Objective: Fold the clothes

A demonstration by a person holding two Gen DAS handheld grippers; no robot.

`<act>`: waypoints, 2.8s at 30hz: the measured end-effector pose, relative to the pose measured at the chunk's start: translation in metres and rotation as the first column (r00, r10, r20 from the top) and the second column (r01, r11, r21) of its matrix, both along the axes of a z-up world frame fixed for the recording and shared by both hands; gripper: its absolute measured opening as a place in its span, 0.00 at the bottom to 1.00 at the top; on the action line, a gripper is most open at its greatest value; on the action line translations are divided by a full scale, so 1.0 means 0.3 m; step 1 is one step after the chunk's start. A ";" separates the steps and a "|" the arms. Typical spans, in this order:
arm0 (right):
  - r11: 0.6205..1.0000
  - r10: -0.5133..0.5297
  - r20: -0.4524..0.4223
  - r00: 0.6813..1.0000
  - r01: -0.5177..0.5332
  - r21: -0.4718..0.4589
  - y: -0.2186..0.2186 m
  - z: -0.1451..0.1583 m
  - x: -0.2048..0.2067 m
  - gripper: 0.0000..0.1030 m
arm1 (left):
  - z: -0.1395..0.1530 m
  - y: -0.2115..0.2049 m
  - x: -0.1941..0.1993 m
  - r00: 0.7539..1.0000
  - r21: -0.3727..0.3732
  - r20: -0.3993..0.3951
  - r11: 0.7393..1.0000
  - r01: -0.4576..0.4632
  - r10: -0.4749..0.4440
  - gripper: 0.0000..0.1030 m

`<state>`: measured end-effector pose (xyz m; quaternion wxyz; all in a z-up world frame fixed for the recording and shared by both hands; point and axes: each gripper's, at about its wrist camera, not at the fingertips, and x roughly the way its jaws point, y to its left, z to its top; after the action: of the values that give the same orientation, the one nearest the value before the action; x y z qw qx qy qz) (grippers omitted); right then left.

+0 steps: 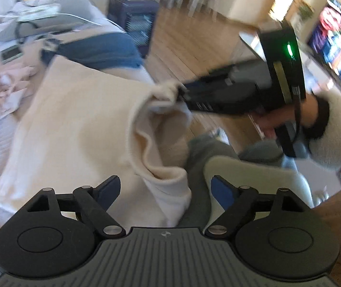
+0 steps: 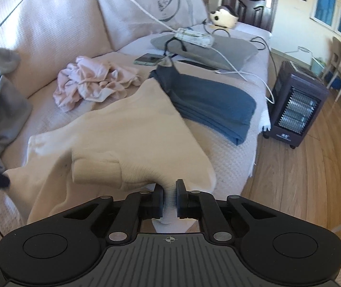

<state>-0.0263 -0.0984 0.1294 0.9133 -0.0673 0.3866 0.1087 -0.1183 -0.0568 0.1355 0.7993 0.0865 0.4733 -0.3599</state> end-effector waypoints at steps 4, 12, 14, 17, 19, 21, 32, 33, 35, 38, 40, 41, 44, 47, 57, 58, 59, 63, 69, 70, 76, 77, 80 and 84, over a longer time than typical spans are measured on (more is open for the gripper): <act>1.000 -0.013 -0.001 1.000 0.013 0.023 -0.001 -0.007 -0.001 0.10 | -0.087 -0.061 0.031 0.998 0.031 -0.064 0.999 0.014 -0.012 0.82; 1.000 0.001 -0.013 1.000 0.000 0.028 0.014 -0.013 -0.019 0.10 | -0.154 -0.086 0.108 0.999 0.016 -0.038 0.999 -0.030 0.030 0.24; 1.000 -0.001 -0.013 1.000 0.001 0.029 0.012 -0.012 -0.020 0.10 | -0.152 -0.056 0.120 0.998 0.017 -0.026 0.998 -0.057 0.058 0.22; 1.000 -0.005 0.016 1.000 0.005 0.019 0.016 0.004 -0.007 0.10 | -0.122 0.020 0.140 0.990 0.005 0.014 0.991 -0.137 0.137 0.20; 1.000 -0.006 0.047 0.999 0.006 -0.002 0.026 0.028 0.012 0.09 | -0.078 0.067 0.151 0.982 -0.019 0.048 0.983 -0.183 0.183 0.20; 1.000 0.000 0.067 0.998 0.001 -0.026 0.049 0.057 0.051 0.09 | -0.037 0.104 0.166 0.974 -0.023 0.093 0.978 -0.205 0.206 0.20; 0.963 0.268 0.139 0.953 -0.270 -0.002 0.467 0.197 0.382 0.09 | 0.028 0.438 0.285 0.867 0.006 0.186 0.882 -0.471 0.461 0.20; 0.954 0.296 0.148 0.944 -0.300 0.010 0.516 0.206 0.407 0.09 | 0.035 0.487 0.293 0.841 0.013 0.202 0.857 -0.515 0.502 0.20; 0.933 0.346 0.170 0.923 -0.358 0.042 0.616 0.229 0.457 0.09 | 0.050 0.585 0.300 0.782 0.013 0.216 0.799 -0.601 0.584 0.20; 0.904 0.399 0.193 0.896 -0.420 0.080 0.747 0.239 0.523 0.09 | 0.057 0.706 0.314 0.699 0.004 0.207 0.714 -0.700 0.685 0.21; 0.886 0.431 0.191 0.882 -0.453 0.096 0.816 0.222 0.560 0.13 | 0.051 0.751 0.324 0.659 0.013 0.203 0.671 -0.741 0.724 0.25; 0.879 0.449 0.170 0.877 -0.468 0.093 0.844 0.206 0.576 0.15 | 0.048 0.767 0.325 0.643 0.019 0.204 0.654 -0.757 0.738 0.33; 0.885 0.459 0.143 0.877 -0.466 0.021 0.872 0.174 0.566 0.49 | 0.030 0.794 0.325 0.613 0.029 0.185 0.619 -0.785 0.768 0.44; 0.883 0.464 0.152 0.873 -0.470 0.003 0.798 0.169 0.533 0.71 | -0.007 0.813 0.325 0.612 0.042 0.141 0.613 -0.789 0.778 0.62; 0.950 0.309 0.028 0.951 -0.310 0.036 0.371 0.097 0.389 0.73 | -0.069 0.752 0.231 0.676 0.031 0.032 0.675 -0.737 0.737 0.82; 0.957 0.288 0.006 0.958 -0.288 0.035 0.329 0.077 0.366 0.73 | -0.073 0.750 0.215 0.682 0.030 0.010 0.681 -0.731 0.731 0.82; 0.963 0.267 -0.017 0.964 -0.266 0.033 0.286 0.057 0.344 0.73 | -0.078 0.741 0.201 0.694 0.022 -0.017 0.694 -0.720 0.720 0.82; 0.976 0.215 -0.119 0.969 -0.216 -0.001 0.188 -0.048 0.244 0.73 | -0.097 0.701 0.141 0.740 -0.016 -0.125 0.745 -0.667 0.661 0.86; 0.982 0.184 -0.124 0.975 -0.187 -0.014 0.171 -0.117 0.200 0.73 | -0.186 0.569 0.128 0.791 -0.035 -0.221 0.806 -0.590 0.570 0.87; 0.983 0.183 -0.115 0.976 -0.184 -0.003 0.171 -0.118 0.207 0.73 | -0.199 0.542 0.138 0.801 -0.030 -0.212 0.816 -0.578 0.560 0.87; 0.977 0.213 -0.063 0.975 -0.214 0.001 0.209 -0.124 0.265 0.73 | -0.261 0.448 0.200 0.829 0.021 -0.157 0.841 -0.541 0.537 0.84; 0.976 0.216 -0.055 0.975 -0.216 -0.006 0.217 -0.129 0.280 0.73 | -0.265 0.450 0.209 0.827 0.021 -0.156 0.839 -0.543 0.539 0.84; 0.981 0.193 -0.044 0.980 -0.192 0.022 0.211 -0.144 0.338 0.73 | -0.277 0.454 0.234 0.817 0.024 -0.155 0.829 -0.558 0.555 0.80; 0.979 0.193 -0.047 0.980 -0.189 0.079 0.210 -0.159 0.427 0.72 | -0.284 0.458 0.265 0.801 0.037 -0.146 0.812 -0.583 0.581 0.67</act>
<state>0.1018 -0.0353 0.0817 0.8897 -0.0674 0.3986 0.2120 -0.0388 0.0807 0.0502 0.8335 -0.0943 0.5342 -0.1053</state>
